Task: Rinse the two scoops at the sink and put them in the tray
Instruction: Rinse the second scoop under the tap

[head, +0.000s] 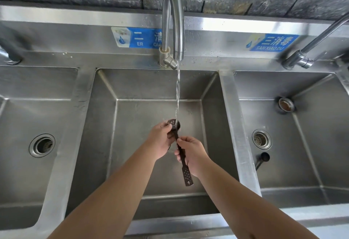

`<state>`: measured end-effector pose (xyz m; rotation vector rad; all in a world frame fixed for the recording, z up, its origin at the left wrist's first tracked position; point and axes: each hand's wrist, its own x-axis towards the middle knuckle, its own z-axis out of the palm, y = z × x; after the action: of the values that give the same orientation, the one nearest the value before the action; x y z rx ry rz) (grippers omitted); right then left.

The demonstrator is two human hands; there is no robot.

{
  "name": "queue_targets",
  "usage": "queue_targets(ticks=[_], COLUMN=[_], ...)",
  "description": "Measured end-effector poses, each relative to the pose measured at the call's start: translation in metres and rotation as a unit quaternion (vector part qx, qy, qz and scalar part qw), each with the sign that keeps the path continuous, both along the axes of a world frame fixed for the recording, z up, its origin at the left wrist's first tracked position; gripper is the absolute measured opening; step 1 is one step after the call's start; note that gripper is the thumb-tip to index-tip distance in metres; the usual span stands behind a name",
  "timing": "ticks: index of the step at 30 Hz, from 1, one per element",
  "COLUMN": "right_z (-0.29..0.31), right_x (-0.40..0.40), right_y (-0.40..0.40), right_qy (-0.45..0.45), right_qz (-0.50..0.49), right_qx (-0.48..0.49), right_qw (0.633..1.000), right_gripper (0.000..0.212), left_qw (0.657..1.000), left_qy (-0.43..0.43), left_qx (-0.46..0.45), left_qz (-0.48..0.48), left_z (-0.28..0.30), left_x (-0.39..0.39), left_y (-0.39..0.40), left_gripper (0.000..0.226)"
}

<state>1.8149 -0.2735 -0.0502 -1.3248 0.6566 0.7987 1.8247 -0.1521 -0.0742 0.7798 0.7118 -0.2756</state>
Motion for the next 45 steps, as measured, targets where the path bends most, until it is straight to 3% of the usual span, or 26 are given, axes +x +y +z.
queue_targets(ticks=[6, 9, 17, 27, 33, 36, 41, 45], right_z=[0.001, 0.004, 0.028, 0.068, 0.074, 0.063, 0.04, 0.033], right_x=[0.014, 0.024, 0.058, 0.103, 0.1, 0.086, 0.041, -0.002], right_y=[0.018, 0.023, 0.025, 0.049, 0.056, 0.05, 0.026, 0.002], right_qy=[-0.033, -0.049, -0.063, -0.127, -0.135, -0.132, -0.151, -0.085], right_qz=[-0.004, -0.008, -0.065, 0.014, 0.003, 0.025, 0.122, 0.105], right_qx=[0.002, 0.002, 0.092, 0.169, 0.234, 0.192, -0.046, -0.022], right_qw=[0.999, 0.999, 0.992, 0.977, 0.963, 0.972, 0.98, 0.991], right_gripper=[0.014, 0.007, 0.016, 0.019, 0.025, 0.021, 0.014, 0.015], left_qw=[0.994, 0.994, 0.992, 0.986, 0.979, 0.979, 0.987, 0.993], left_qy=[-0.002, -0.016, -0.07, -0.123, -0.137, -0.128, -0.079, -0.028], left_qx=[0.07, 0.08, 0.098, 0.116, 0.151, 0.157, 0.137, 0.092], left_qz=[-0.089, -0.076, -0.05, 0.014, 0.03, 0.029, -0.021, -0.066], left_z=[0.004, 0.011, 0.032, 0.067, 0.072, 0.068, 0.041, 0.019], left_x=[-0.01, -0.004, 0.026, 0.071, 0.078, 0.068, 0.03, -0.002], left_y=[0.004, 0.009, 0.007, 0.035, 0.042, 0.038, 0.019, 0.002], left_gripper=[0.02, 0.02, 0.023, 0.023, 0.025, 0.021, 0.015, 0.011])
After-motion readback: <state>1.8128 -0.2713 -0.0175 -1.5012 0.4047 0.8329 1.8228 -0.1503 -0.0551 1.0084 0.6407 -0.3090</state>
